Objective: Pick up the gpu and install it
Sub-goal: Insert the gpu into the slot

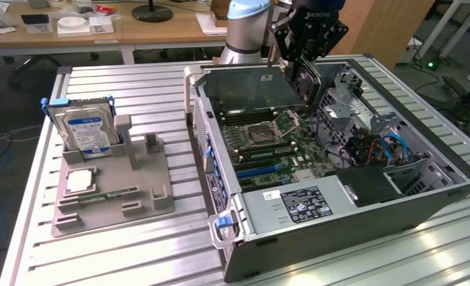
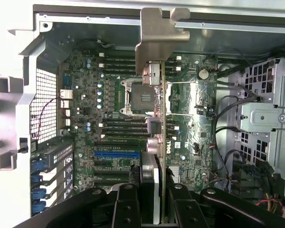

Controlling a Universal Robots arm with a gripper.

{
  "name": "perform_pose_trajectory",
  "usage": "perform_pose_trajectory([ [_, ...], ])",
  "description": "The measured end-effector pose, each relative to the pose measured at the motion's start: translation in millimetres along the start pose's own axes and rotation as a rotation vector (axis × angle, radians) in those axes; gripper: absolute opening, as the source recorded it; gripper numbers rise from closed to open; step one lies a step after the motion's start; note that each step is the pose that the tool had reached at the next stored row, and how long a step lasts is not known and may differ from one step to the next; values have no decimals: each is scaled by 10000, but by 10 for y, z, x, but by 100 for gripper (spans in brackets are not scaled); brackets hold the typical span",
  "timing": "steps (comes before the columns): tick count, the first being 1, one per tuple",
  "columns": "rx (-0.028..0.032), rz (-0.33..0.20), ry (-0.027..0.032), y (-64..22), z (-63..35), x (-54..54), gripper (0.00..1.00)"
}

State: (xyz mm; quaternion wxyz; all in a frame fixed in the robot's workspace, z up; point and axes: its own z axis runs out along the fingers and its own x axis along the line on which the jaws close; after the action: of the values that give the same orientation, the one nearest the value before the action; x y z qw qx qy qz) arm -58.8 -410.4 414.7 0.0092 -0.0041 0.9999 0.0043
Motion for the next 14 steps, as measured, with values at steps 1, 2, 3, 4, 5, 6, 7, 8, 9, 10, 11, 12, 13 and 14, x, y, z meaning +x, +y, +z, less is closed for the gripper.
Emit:
perform_pose_trajectory([
  [1,0,-2,0,0,0,0,28],
  [2,-3,-6,-1,0,1,0,28],
  [3,-9,-16,-1,0,1,0,28],
  [4,-16,-45,-1,0,1,0,28],
  [5,-19,-92,0,0,1,0,28],
  [6,-21,-154,1,0,0,0,28],
  [7,-22,-233,2,0,0,0,28],
  [8,-24,-319,2,0,0,0,28],
  [9,-26,-399,3,-1,0,0,28],
  [10,-27,-473,4,-1,0,0,28],
  [11,-28,-546,5,-1,0,0,28],
  [12,-30,-623,5,-1,0,0,28],
  [13,-31,-696,6,-1,0,0,28],
  [14,-32,-762,7,-1,0,0,28],
])
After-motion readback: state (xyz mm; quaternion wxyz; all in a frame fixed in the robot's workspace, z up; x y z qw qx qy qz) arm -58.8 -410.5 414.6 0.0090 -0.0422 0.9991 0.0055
